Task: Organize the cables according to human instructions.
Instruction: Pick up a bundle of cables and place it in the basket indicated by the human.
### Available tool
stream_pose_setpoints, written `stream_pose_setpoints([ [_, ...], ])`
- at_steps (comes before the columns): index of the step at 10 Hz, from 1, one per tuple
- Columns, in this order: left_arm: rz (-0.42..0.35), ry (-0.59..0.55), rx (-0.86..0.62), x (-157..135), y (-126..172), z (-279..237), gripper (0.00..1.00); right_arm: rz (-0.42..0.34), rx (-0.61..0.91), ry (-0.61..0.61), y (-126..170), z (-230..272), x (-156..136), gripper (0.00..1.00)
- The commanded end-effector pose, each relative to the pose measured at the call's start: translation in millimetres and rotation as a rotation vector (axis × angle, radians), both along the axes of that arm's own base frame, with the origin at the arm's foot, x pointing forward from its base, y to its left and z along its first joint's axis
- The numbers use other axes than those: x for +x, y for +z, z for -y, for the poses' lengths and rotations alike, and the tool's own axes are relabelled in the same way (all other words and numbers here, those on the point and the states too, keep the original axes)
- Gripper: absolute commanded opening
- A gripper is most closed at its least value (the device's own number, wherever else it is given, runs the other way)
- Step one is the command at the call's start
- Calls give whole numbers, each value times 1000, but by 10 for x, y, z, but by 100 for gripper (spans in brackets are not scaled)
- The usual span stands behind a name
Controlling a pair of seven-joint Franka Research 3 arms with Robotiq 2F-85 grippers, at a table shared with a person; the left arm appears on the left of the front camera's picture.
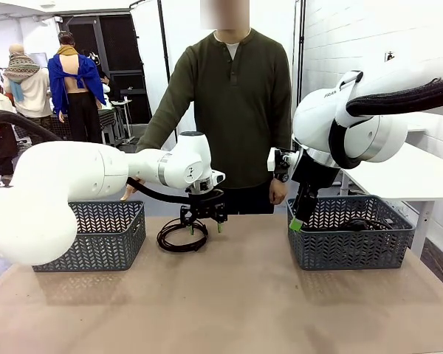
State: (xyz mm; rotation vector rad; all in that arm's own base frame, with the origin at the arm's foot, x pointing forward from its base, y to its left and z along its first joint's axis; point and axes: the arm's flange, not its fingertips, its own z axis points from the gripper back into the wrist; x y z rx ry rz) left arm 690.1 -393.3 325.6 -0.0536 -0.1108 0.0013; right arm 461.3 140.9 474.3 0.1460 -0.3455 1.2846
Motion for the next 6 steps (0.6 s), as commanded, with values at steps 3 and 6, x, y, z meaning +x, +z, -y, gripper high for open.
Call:
stream_pose_setpoints([
  [3,27,14,45,159,-15,86,100,0,-2,-6,-6,0,-3,100],
  [6,46,26,40,156,-59,66,100,0,-2,-6,-6,0,-3,100],
])
